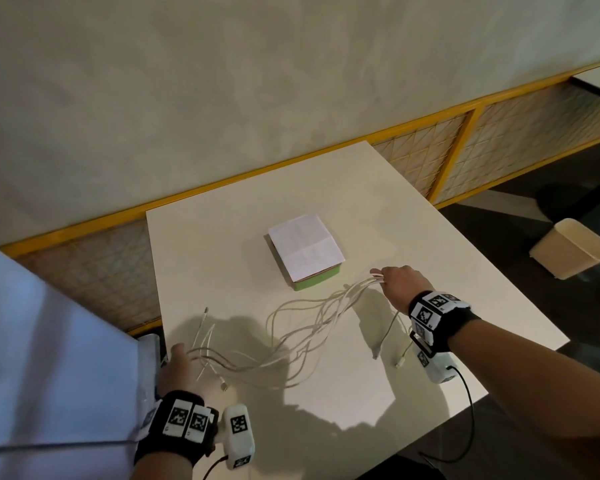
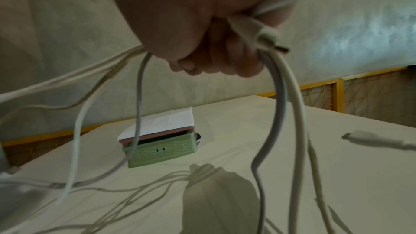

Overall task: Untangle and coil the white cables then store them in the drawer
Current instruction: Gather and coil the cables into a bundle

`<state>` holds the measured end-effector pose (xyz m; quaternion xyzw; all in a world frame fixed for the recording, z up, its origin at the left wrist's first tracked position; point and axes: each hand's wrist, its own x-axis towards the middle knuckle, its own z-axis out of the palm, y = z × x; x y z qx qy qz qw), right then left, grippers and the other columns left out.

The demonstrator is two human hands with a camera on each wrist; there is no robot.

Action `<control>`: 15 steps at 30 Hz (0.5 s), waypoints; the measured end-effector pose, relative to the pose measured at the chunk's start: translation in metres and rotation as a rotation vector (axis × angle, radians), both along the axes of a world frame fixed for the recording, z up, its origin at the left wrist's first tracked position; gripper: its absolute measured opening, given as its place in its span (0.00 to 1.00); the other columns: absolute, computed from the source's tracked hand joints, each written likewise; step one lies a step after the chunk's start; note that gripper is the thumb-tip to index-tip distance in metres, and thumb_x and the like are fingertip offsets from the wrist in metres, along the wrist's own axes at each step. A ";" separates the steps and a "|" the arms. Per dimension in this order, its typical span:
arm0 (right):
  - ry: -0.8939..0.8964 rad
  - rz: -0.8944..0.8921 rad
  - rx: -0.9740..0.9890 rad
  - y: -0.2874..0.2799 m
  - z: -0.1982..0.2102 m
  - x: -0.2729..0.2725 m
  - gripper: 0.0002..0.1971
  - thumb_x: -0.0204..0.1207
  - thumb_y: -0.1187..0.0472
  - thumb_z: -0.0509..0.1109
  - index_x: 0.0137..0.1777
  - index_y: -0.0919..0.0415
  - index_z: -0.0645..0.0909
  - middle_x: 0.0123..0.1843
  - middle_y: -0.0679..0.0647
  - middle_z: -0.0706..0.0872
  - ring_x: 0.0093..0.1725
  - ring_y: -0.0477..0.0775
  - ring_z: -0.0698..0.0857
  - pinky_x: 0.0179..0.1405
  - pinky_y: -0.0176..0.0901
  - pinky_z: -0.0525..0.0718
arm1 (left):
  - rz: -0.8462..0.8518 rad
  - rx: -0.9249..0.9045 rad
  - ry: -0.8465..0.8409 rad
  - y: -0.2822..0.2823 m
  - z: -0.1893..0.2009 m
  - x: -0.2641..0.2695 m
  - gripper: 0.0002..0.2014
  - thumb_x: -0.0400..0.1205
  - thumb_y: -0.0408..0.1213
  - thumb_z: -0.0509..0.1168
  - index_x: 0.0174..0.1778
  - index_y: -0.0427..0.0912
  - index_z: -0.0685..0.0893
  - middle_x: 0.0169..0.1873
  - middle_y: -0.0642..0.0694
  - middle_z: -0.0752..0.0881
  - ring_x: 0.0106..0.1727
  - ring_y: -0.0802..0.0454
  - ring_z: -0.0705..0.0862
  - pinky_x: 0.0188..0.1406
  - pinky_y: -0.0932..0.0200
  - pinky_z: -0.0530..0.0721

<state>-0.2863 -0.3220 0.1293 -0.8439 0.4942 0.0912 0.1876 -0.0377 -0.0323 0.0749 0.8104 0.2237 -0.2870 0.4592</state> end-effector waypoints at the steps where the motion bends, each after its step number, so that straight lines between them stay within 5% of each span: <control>1: 0.013 0.007 -0.001 0.002 0.000 0.002 0.18 0.83 0.56 0.51 0.66 0.58 0.77 0.61 0.68 0.83 0.58 0.70 0.82 0.55 0.54 0.79 | -0.009 -0.051 -0.031 -0.006 0.004 -0.001 0.18 0.77 0.49 0.58 0.41 0.35 0.80 0.41 0.32 0.85 0.43 0.36 0.84 0.44 0.47 0.81; 3: 0.045 0.025 -0.001 0.006 0.001 0.009 0.19 0.84 0.55 0.49 0.66 0.59 0.77 0.62 0.68 0.83 0.59 0.70 0.82 0.55 0.53 0.79 | -0.092 -0.166 -0.083 -0.024 0.017 -0.015 0.15 0.82 0.38 0.58 0.29 0.39 0.76 0.24 0.41 0.82 0.28 0.44 0.77 0.31 0.54 0.75; 7: 0.094 0.075 0.007 0.020 0.004 0.025 0.19 0.84 0.58 0.50 0.69 0.59 0.74 0.66 0.66 0.81 0.63 0.68 0.81 0.58 0.53 0.79 | -0.378 -0.361 -0.079 -0.077 0.051 -0.063 0.17 0.84 0.38 0.58 0.29 0.41 0.80 0.17 0.51 0.79 0.22 0.51 0.74 0.25 0.58 0.73; 11: 0.093 0.132 -0.027 0.035 0.012 0.041 0.19 0.84 0.58 0.49 0.69 0.59 0.74 0.65 0.65 0.82 0.62 0.68 0.82 0.57 0.52 0.79 | -0.735 -0.433 0.297 -0.119 0.073 -0.126 0.29 0.84 0.57 0.55 0.49 0.30 0.85 0.40 0.37 0.87 0.34 0.47 0.84 0.28 0.55 0.86; 15: 0.074 0.209 -0.067 0.048 0.026 0.045 0.18 0.83 0.59 0.50 0.69 0.60 0.73 0.63 0.66 0.83 0.60 0.68 0.83 0.55 0.53 0.80 | -0.698 -0.526 0.476 -0.137 0.059 -0.144 0.37 0.78 0.69 0.52 0.75 0.45 0.69 0.69 0.34 0.76 0.62 0.41 0.79 0.53 0.40 0.86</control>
